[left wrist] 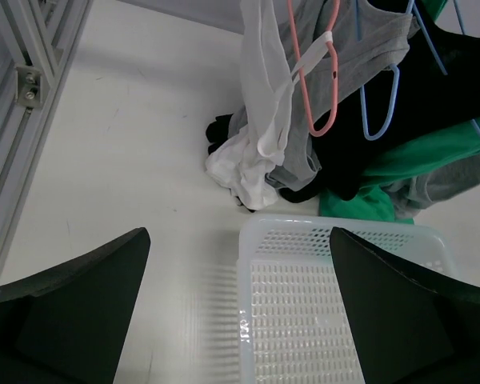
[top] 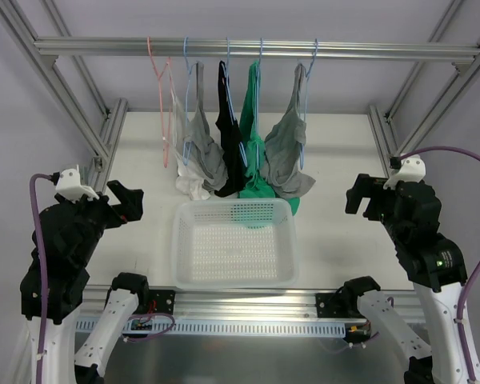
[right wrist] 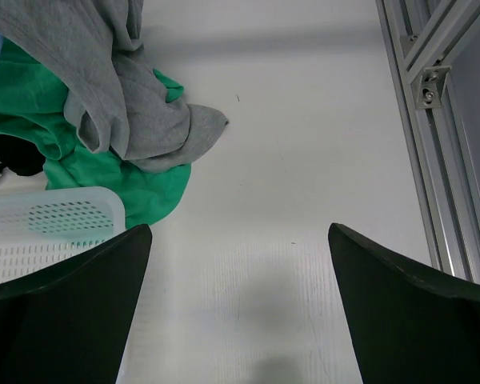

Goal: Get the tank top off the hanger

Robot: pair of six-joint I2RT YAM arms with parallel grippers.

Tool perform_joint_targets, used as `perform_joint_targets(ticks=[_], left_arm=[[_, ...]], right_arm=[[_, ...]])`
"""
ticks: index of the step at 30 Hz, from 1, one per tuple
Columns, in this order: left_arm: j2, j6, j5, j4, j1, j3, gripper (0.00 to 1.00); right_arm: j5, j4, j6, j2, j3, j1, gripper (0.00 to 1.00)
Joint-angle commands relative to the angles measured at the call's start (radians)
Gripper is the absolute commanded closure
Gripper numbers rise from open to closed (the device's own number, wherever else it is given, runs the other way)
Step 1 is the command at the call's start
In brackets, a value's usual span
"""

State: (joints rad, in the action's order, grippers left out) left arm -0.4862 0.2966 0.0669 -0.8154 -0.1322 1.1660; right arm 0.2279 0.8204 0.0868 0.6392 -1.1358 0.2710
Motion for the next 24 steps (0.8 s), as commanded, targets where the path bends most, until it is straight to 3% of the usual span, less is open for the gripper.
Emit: perform_joint_targets(ticks=[1, 11, 16, 17, 18, 20, 21, 23, 24], left_arm=[[0.000, -0.019, -0.033, -0.004, -0.009, 0.041, 0.01], [-0.155, -0.005, -0.217, -0.004, -0.007, 0.309, 0.01], [-0.447, 0.013, -0.406, -0.007, -0.030, 0.512, 0.01], [-0.494, 0.013, -0.338, -0.011, -0.076, 0.599, 0.01], [-0.570, 0.007, -0.228, -0.011, -0.269, 0.641, 0.01], [-0.668, -0.072, 0.076, -0.025, -0.532, 0.793, 0.01], [-0.763, -0.077, 0.138, -0.045, -0.585, 0.846, 0.01], [-0.834, -0.045, 0.135, -0.047, -0.622, 0.931, 0.01], [-0.909, -0.051, 0.227, -0.042, -0.654, 0.964, 0.01]], right_arm=[[0.025, -0.015, -0.015, -0.009, -0.041, 0.004, 0.01], [-0.002, -0.017, -0.027, 0.004, -0.036, 0.005, 0.01], [-0.028, -0.018, -0.028, 0.010, -0.036, 0.004, 0.00], [-0.042, -0.017, -0.032, 0.013, -0.041, 0.005, 0.00], [-0.050, -0.015, -0.035, 0.016, -0.041, 0.004, 0.01], [-0.061, -0.009, -0.033, 0.013, -0.041, 0.005, 0.00], [-0.059, -0.001, -0.035, 0.010, -0.041, 0.004, 0.01], [-0.047, 0.014, -0.029, -0.003, -0.039, 0.004, 0.01], [-0.044, 0.019, -0.027, -0.009, -0.038, 0.004, 0.01]])
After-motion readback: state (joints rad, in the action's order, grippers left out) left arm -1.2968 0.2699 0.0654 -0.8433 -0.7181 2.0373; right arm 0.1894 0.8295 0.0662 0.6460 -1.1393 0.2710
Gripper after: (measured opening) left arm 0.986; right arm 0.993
